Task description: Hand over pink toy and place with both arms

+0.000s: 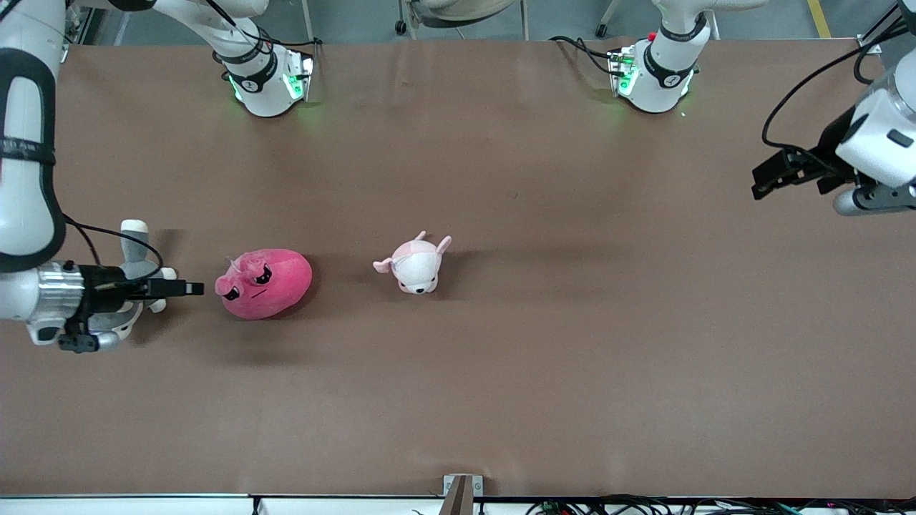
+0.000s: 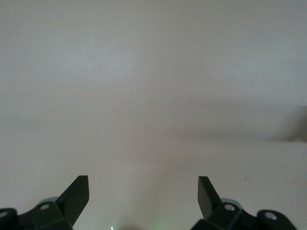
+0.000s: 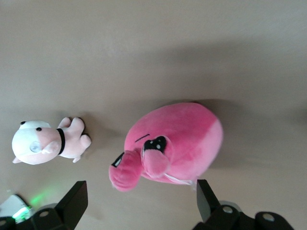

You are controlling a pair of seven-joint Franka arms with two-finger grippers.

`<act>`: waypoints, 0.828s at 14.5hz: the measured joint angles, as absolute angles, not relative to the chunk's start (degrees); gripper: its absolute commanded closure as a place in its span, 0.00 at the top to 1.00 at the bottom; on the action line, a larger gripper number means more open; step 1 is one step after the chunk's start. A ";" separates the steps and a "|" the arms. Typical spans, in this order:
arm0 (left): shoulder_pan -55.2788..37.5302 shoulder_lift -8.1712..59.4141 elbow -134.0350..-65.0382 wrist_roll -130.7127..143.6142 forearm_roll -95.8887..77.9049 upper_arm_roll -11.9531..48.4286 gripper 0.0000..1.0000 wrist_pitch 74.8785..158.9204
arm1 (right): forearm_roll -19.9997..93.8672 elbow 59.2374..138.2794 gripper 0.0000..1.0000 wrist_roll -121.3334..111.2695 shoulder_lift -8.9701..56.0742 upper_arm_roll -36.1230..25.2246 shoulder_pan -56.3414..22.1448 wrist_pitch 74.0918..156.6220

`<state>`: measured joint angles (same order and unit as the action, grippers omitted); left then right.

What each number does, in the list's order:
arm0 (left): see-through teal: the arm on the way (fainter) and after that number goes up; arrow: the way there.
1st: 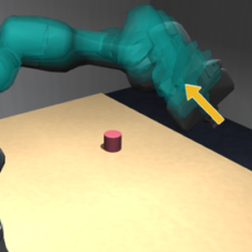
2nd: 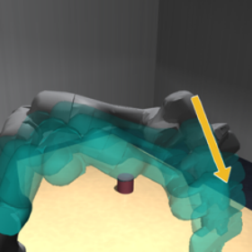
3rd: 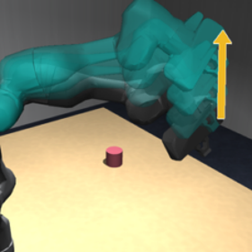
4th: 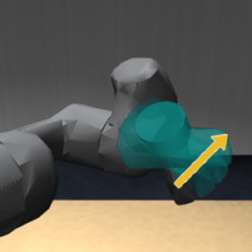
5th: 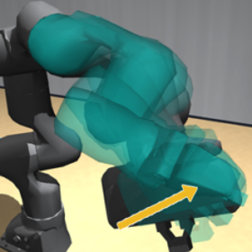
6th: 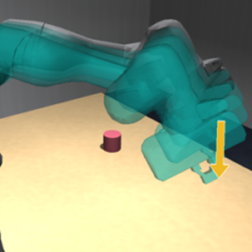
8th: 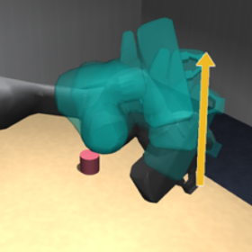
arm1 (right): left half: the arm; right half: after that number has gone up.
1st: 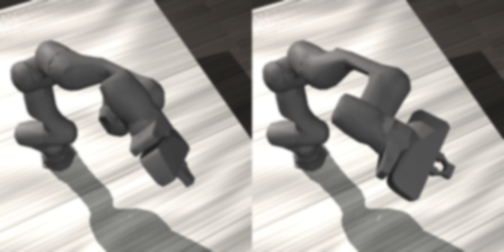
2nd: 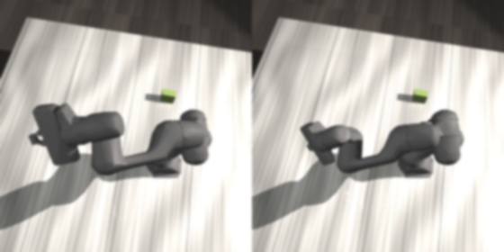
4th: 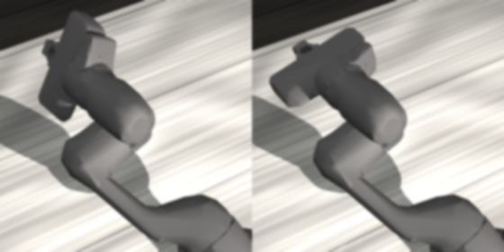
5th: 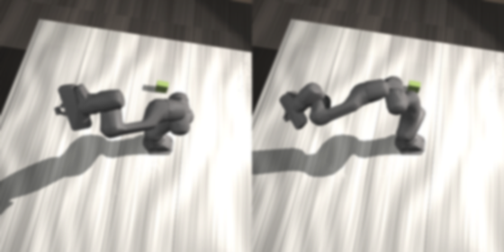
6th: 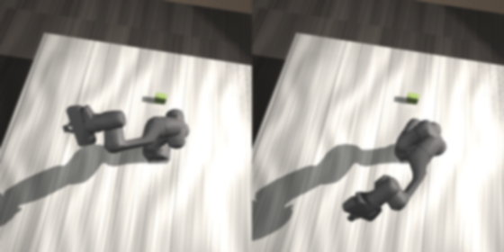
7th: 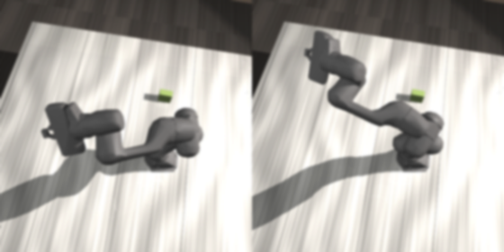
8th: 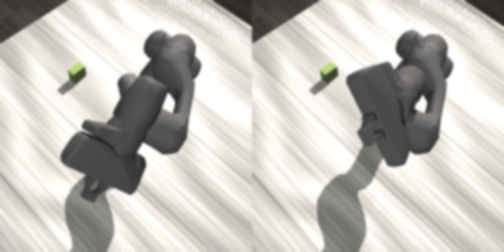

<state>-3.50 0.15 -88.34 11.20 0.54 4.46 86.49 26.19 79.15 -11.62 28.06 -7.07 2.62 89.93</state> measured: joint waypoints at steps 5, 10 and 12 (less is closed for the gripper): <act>-4.84 -5.77 -93.60 11.19 0.52 4.48 1.00 86.92 | 12.61 78.61 1.00 -3.03 19.41 -6.61 0.89 89.34; -5.64 -7.14 -94.60 10.92 0.51 4.48 1.00 86.97 | 5.20 76.63 1.00 1.14 13.95 -7.00 -1.87 89.44; -5.43 -7.13 -94.81 9.18 0.51 4.35 1.00 87.07 | 3.71 75.02 1.00 -0.52 13.91 -7.67 -1.19 89.43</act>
<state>-5.43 -7.13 -94.81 9.18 0.51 4.35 87.07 3.71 75.02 -0.52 13.91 -7.67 -1.19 89.43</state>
